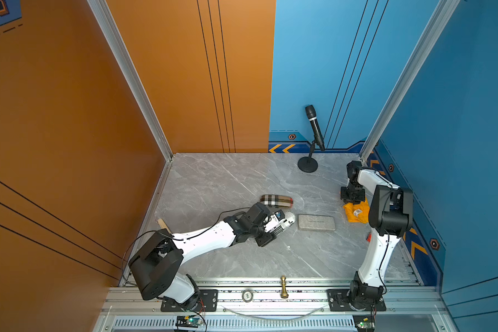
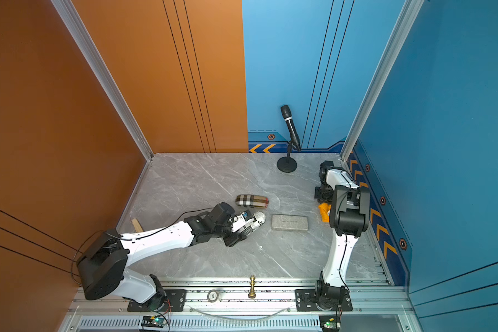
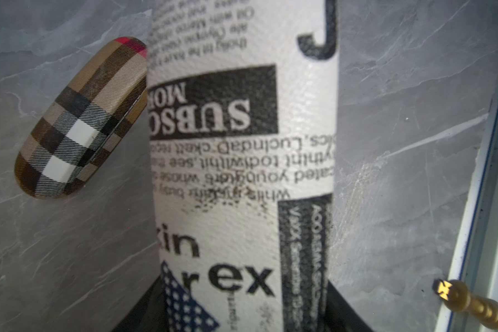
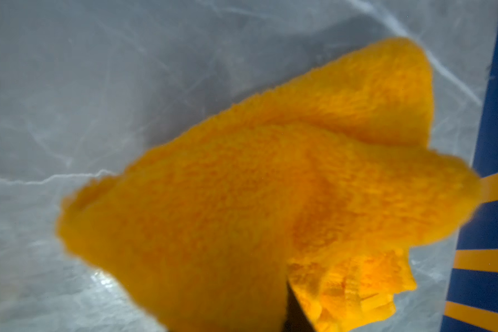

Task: Wipe the eyeglass case
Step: Pick up the cleaning item at the center of the board, then wipe the dirt from the eyeglass case.

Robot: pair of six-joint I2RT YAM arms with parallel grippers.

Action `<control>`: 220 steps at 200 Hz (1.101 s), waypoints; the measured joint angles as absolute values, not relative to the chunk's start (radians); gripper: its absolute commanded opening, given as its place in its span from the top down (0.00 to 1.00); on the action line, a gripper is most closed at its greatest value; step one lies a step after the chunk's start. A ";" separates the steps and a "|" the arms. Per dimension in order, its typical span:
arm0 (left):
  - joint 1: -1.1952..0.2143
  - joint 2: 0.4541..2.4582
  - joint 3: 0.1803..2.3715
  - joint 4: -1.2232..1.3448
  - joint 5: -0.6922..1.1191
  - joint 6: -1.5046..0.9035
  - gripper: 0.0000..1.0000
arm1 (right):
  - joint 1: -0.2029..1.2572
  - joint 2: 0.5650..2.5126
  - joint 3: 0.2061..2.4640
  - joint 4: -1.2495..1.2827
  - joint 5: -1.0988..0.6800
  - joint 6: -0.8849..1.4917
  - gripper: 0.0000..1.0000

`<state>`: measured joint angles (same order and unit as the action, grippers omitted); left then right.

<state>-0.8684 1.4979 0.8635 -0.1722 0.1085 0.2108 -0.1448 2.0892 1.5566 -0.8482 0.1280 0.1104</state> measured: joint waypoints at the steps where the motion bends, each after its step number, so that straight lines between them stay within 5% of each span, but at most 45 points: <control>1: -0.869 1.499 0.864 -0.173 0.109 0.211 0.53 | -0.145 2.089 1.556 -0.848 0.127 0.108 1.00; 58: -0.878 1.584 0.896 -0.233 0.104 0.190 0.54 | -0.074 2.028 1.547 -0.845 0.069 0.129 1.00; 154: -0.911 1.717 0.937 -0.225 0.022 0.184 0.58 | 0.106 1.426 1.443 -0.939 -0.226 0.165 1.00; 220: -0.940 1.699 0.880 -0.125 -0.019 0.192 0.57 | 0.409 1.352 1.148 -0.959 -0.424 0.306 1.00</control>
